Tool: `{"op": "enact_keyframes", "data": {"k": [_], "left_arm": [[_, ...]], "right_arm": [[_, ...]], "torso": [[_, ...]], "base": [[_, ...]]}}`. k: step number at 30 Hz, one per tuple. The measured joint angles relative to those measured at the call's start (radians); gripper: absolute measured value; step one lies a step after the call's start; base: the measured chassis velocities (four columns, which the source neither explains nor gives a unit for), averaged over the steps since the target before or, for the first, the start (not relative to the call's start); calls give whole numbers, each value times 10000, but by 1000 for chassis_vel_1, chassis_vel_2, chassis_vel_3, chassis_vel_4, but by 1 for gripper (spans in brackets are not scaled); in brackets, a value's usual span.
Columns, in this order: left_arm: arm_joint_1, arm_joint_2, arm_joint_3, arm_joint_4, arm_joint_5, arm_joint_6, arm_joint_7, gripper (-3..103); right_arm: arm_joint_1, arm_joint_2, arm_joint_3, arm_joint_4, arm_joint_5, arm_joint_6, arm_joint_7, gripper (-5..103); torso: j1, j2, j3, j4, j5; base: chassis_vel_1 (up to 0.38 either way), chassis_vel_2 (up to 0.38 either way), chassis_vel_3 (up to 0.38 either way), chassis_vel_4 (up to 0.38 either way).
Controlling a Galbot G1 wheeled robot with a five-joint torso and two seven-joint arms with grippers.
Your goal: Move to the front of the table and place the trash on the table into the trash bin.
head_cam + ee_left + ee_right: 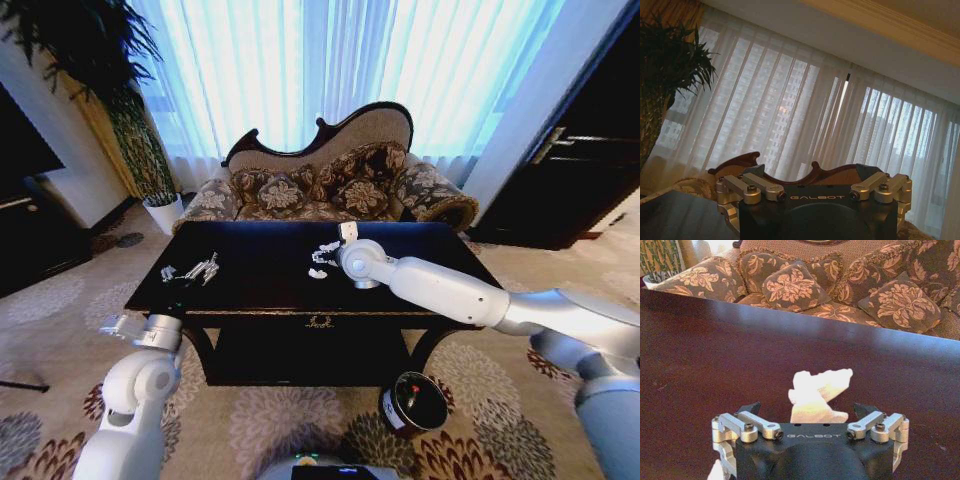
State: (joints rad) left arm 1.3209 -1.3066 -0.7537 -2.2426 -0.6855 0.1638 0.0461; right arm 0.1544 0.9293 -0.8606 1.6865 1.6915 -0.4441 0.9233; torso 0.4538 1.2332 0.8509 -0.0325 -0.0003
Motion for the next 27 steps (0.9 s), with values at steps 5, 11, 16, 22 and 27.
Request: {"op": "enact_keyframes", "data": {"k": [5, 11, 16, 22, 27], "left_arm": [[7, 16, -33, 23, 3, -23, 2, 100], [38, 39, -52, 24, 7, -30, 5, 100], [52, 41, -57, 26, 122, -51, 11, 100], [101, -18, -58, 89, 336, -134, 96, 100], [116, -46, -35, 84, 378, -138, 102, 100]], "right_arm": [[-117, 40, -18, -71, -287, 88, -224, 80], [-165, -10, -12, -39, -368, 158, -466, 63], [-260, -130, 72, 99, -415, 240, -798, 47], [-425, -267, 205, 276, -389, 272, -933, 25], [-718, -416, 502, 472, -396, 409, -1230, 8]], "torso": [[0, 0, 0, 0, 0], [0, 0, 0, 1, 0], [0, 0, 0, 0, 1], [0, 0, 0, 1, 1], [0, 0, 0, 0, 1]], "base": [[0, 0, 0, 0], [0, 0, 0, 0], [0, 0, 0, 0], [0, 0, 0, 0], [0, 0, 0, 0]]}}
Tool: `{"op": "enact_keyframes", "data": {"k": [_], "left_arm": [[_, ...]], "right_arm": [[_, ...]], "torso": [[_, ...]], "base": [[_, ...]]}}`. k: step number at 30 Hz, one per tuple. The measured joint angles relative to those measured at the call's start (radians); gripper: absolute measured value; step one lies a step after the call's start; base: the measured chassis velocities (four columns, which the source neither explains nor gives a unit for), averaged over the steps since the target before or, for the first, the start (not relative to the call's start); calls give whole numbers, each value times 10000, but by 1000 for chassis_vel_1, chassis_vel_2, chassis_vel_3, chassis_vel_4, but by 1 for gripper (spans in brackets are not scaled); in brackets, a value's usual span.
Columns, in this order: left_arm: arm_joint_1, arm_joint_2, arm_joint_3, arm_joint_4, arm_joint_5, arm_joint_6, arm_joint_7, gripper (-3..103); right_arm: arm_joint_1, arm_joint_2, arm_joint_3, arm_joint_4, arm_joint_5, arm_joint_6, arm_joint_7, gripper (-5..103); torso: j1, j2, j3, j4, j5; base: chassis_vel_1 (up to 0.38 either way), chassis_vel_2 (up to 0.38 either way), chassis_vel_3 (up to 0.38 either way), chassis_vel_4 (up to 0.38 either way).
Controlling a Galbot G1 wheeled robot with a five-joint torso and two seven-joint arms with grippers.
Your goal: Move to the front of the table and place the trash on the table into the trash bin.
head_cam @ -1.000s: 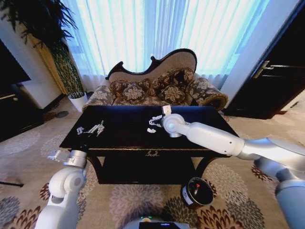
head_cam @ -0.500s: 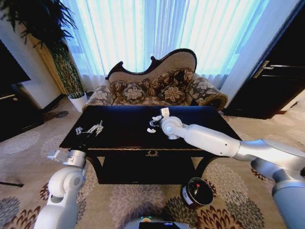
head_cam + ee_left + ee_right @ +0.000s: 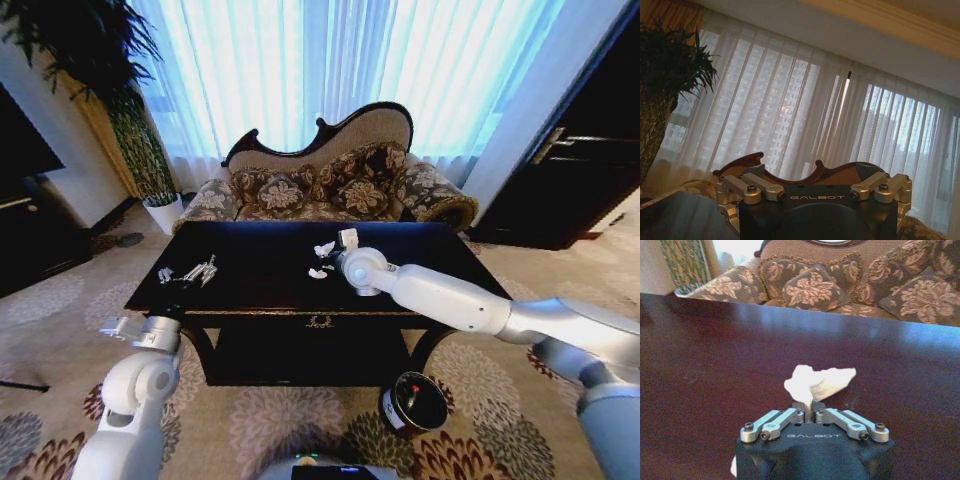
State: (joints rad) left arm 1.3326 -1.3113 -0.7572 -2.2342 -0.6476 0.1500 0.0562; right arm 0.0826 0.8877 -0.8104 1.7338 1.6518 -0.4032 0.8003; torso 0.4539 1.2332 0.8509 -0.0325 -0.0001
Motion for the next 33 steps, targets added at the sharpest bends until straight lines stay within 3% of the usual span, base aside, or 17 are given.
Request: {"op": "enact_keyframes", "data": {"k": [2, 13, 16, 18, 20, 24, 26, 31, 33], "left_arm": [[26, -5, -11, 13, 117, -33, 11, 100], [105, -125, 79, -73, 453, -106, 50, 100], [174, -159, 127, -184, 564, -133, 81, 100], [194, -165, 134, -220, 566, -133, 83, 100], [228, -176, 139, -301, 568, -134, 87, 100], [275, -184, 104, -379, 556, -135, 87, 100], [255, -170, 68, -530, 447, -127, 86, 100], [230, -273, 95, -638, 351, -104, 78, 100], [348, -349, 47, -716, 383, -103, 78, 100]], "right_arm": [[-229, -97, 247, 101, -3, 124, -292, 2], [-2101, -1065, 2435, 956, -400, 1177, -1619, 0], [-3226, -1611, 3870, 1366, -566, 1566, -2067, 0], [-3565, -1745, 4258, 1467, -604, 1615, -2182, 0], [-4878, -2214, 5483, 1851, -701, 1641, -2510, 0], [-6016, -2709, 6412, 2203, -838, 1730, -2760, 0], [-7408, -3167, 7883, 2709, -1011, 1799, -2981, 0], [-9397, -3354, 9528, 3282, -1443, 1854, -3400, 0], [-9588, -3343, 9697, 3312, -1534, 1893, -3591, 0]], "torso": [[0, 0, 0, 1, 0], [0, 0, 0, 0, 1], [0, 0, -1, 0, 1], [0, 0, -1, 2, 0], [0, -1, 0, 0, 8], [-1, 0, -1, -5, 0], [-1, 1, -2, -2, 0], [-1, 1, -1, -6, -2], [-1, 1, -2, -8, -3]], "base": [[0, 0, 0, 0], [0, 0, 0, 0], [0, 0, 0, 0], [0, 0, 0, 0], [0, 0, 0, 0], [0, 0, 0, 0], [0, 0, 0, 0], [0, 0, 0, 0], [0, 0, 0, 0]]}}
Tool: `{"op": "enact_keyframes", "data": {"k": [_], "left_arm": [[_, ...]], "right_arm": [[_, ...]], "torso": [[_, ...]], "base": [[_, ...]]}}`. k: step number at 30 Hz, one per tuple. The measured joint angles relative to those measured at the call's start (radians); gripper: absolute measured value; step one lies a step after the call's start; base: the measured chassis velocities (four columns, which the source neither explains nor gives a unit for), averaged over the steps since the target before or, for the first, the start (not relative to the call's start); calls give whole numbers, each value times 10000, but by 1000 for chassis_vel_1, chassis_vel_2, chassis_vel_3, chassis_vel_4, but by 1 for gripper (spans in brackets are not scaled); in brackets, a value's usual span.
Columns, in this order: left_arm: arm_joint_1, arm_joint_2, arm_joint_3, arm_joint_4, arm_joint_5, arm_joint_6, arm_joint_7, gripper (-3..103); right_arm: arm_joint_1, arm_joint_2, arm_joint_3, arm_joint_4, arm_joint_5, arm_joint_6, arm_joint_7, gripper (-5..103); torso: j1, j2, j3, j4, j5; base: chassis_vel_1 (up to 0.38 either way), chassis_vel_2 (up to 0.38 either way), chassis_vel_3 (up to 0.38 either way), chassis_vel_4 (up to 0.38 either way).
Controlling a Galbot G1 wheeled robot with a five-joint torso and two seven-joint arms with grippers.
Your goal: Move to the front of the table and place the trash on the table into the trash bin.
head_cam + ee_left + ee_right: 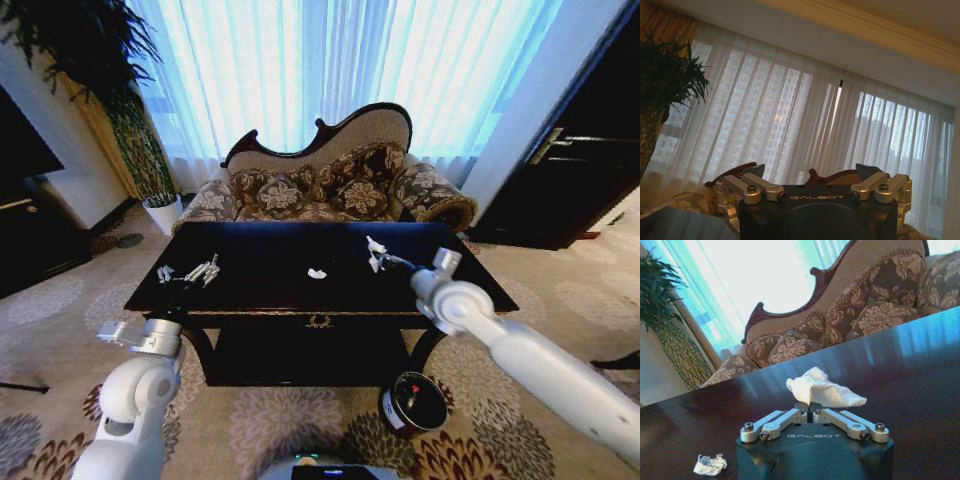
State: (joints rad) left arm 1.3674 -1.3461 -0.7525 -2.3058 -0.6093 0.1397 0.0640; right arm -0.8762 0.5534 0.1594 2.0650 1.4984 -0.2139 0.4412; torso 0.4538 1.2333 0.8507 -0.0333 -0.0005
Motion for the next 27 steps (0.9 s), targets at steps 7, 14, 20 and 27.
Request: {"op": "enact_keyframes", "data": {"k": [7, 14, 20, 27], "left_arm": [[471, -213, -264, -499, 105, 7, -38, 100], [750, -89, -494, -823, -42, 9, -73, 100], [853, -80, -598, -919, -180, -12, -151, 100], [834, -91, -510, -1038, -206, -15, -179, 100]], "right_arm": [[-1344, 228, 1669, 389, -88, 356, -1157, 0], [-4338, 717, 4508, 848, -377, 855, -2825, 0], [-6136, 1227, 6508, 956, -501, 1419, -3912, 0], [-7301, 2055, 7445, 702, -1128, 2522, -5408, 0]], "torso": [[0, -1, 1, 9, 5], [1, -1, 1, 7, 4], [1, 0, 0, 7, 3], [1, 0, 1, 6, 4]], "base": [[0, 0, 0, 0], [0, 0, 0, 0], [0, 0, 0, 0], [0, 0, 0, 0]]}}
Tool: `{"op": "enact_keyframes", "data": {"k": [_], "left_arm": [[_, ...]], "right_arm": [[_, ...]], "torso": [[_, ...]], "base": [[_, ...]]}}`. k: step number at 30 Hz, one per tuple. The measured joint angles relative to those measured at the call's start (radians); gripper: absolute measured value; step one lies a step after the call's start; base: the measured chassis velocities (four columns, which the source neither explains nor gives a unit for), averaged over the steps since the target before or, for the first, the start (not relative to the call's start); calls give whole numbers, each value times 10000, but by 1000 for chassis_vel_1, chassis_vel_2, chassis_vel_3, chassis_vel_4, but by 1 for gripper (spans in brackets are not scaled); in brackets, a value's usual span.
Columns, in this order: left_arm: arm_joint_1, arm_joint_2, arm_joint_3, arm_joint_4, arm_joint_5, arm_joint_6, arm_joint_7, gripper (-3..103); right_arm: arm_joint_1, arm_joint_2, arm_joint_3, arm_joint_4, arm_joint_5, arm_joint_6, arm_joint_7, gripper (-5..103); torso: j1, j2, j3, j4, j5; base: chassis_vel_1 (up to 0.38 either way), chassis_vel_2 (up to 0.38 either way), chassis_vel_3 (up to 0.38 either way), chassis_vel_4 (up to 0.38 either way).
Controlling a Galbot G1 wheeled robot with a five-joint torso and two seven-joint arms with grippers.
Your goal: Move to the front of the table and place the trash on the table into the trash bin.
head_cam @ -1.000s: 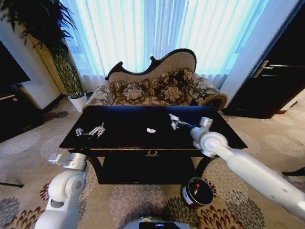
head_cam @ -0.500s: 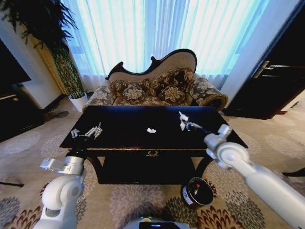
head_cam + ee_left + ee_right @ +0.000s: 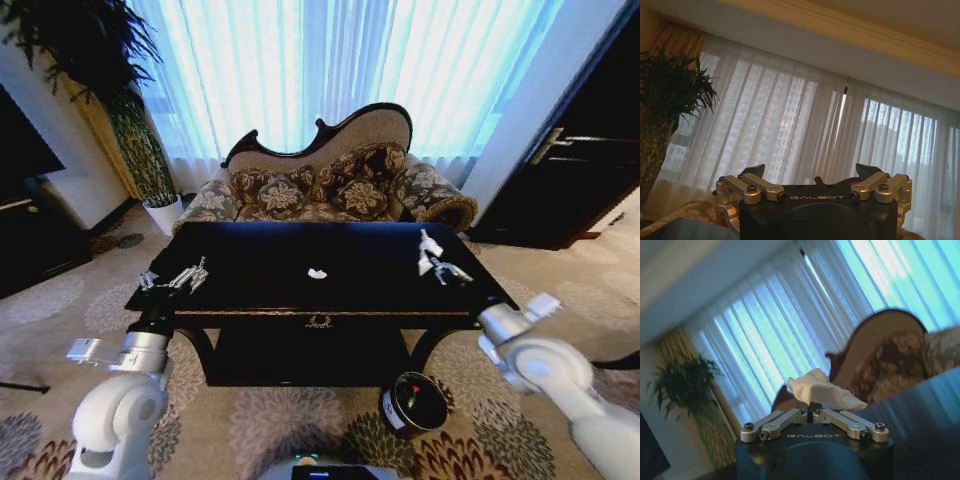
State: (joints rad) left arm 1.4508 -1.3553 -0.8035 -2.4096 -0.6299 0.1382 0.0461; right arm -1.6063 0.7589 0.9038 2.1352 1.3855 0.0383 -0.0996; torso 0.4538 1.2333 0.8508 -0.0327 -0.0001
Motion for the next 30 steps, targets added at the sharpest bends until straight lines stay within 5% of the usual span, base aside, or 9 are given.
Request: {"op": "enact_keyframes", "data": {"k": [10, 19, 30], "left_arm": [[-20, 121, -56, -52, -179, 4, -11, 100], [-81, 115, 48, -18, -193, 4, -15, 100], [-163, 137, 126, 175, -157, 18, -10, 100]], "right_arm": [[-418, 1182, 803, -705, 512, 703, -1909, 0], [-783, 2287, 1073, -2743, 102, 1922, -6001, 0], [-1240, 2704, 2182, -4088, -553, 2733, -8915, 0]], "torso": [[0, -1, 1, 1, -2], [0, -1, 0, 2, 0], [-1, -1, 0, 2, -3]], "base": [[0, 0, 0, 0], [0, 0, 0, 0], [0, 0, 0, 0]]}}
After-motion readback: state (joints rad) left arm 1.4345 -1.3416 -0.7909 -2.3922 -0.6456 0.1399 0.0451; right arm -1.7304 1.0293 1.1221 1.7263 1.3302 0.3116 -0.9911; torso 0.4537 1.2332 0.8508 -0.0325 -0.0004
